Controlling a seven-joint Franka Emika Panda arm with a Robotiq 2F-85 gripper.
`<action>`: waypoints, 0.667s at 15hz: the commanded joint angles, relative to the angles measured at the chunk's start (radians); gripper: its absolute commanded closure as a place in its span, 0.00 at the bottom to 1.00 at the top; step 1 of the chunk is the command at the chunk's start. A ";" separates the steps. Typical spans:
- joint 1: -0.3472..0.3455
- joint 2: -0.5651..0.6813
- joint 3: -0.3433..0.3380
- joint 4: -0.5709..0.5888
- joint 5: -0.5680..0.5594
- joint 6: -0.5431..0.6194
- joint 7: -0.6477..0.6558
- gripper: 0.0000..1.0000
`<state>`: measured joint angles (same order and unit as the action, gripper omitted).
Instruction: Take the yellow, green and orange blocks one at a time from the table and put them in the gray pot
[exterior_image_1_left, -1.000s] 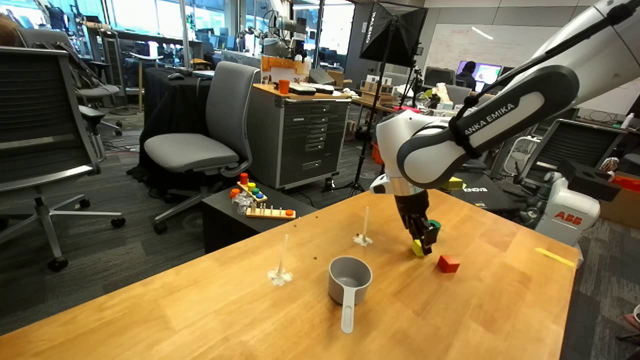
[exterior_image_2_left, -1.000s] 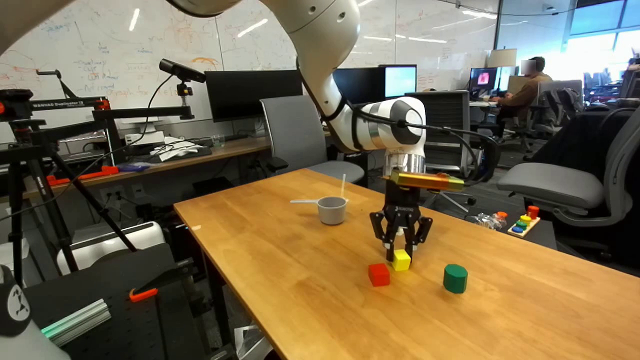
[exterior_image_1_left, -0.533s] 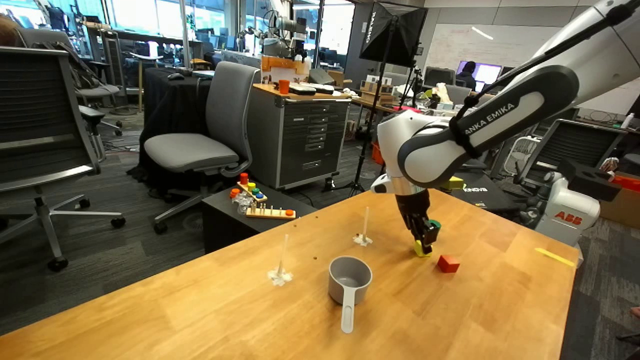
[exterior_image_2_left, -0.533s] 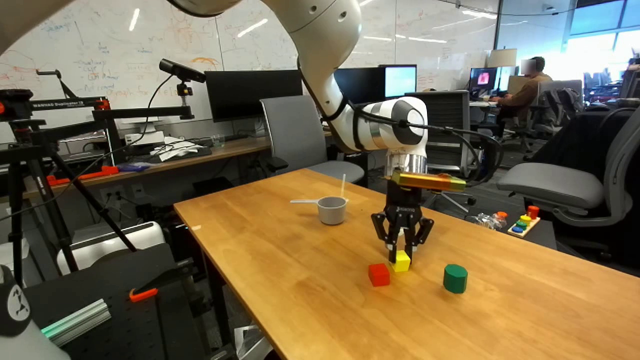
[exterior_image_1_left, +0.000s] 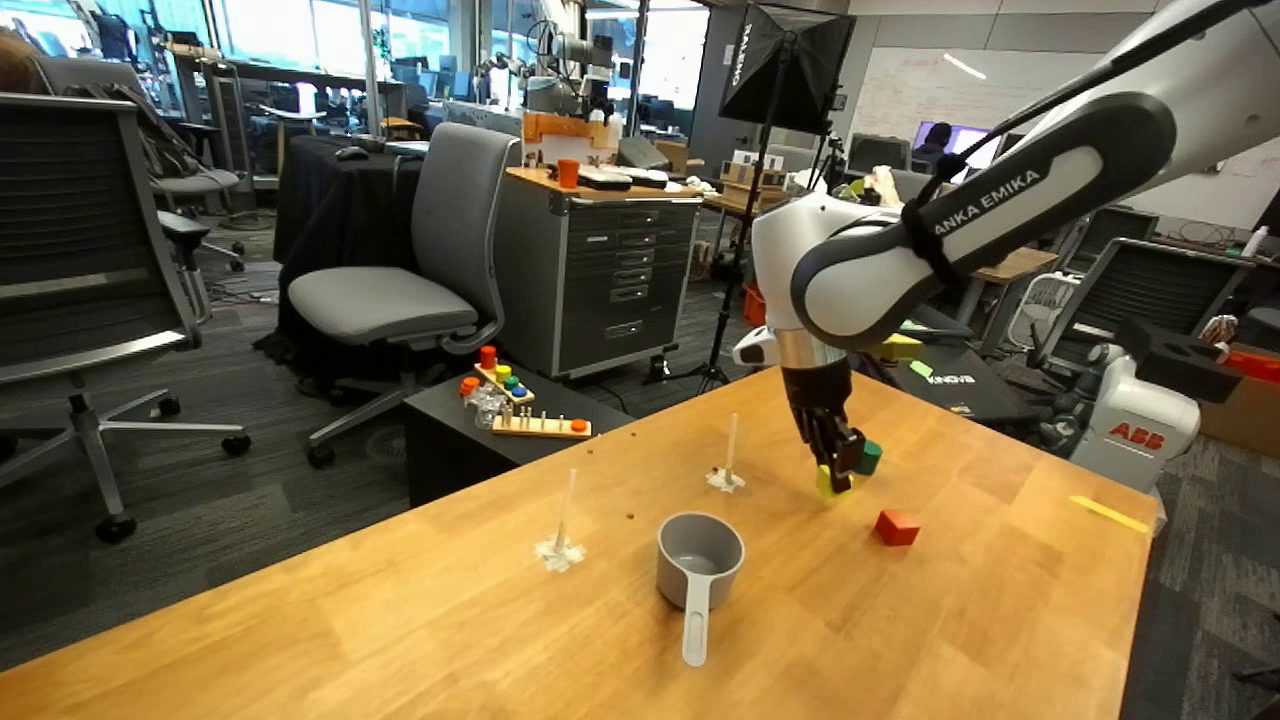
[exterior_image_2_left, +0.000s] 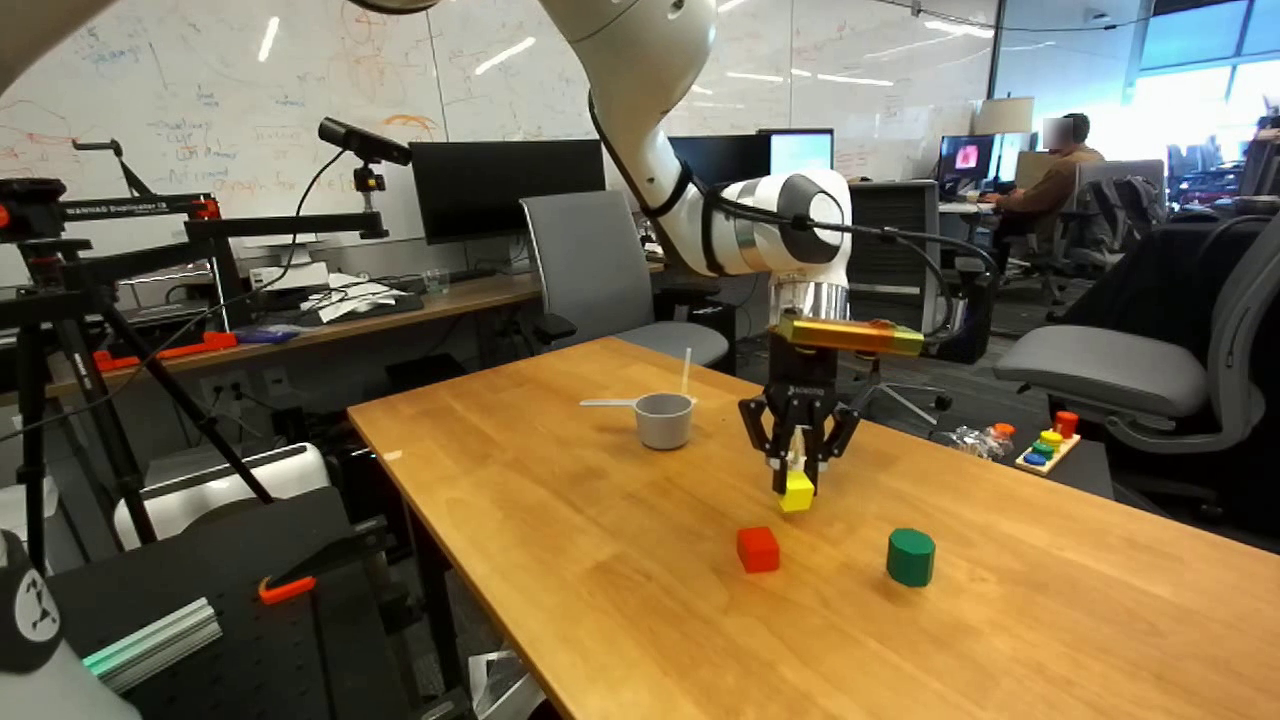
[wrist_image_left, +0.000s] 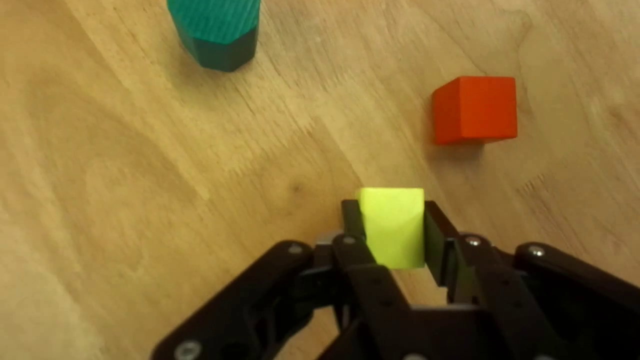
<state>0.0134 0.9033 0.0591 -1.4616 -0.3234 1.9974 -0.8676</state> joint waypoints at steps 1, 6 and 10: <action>0.004 -0.071 0.032 -0.032 0.024 -0.018 -0.006 0.92; 0.036 -0.135 0.069 -0.079 0.026 0.000 0.001 0.92; 0.071 -0.176 0.092 -0.133 0.022 0.015 0.003 0.92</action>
<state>0.0664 0.7919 0.1368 -1.5169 -0.3074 1.9977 -0.8675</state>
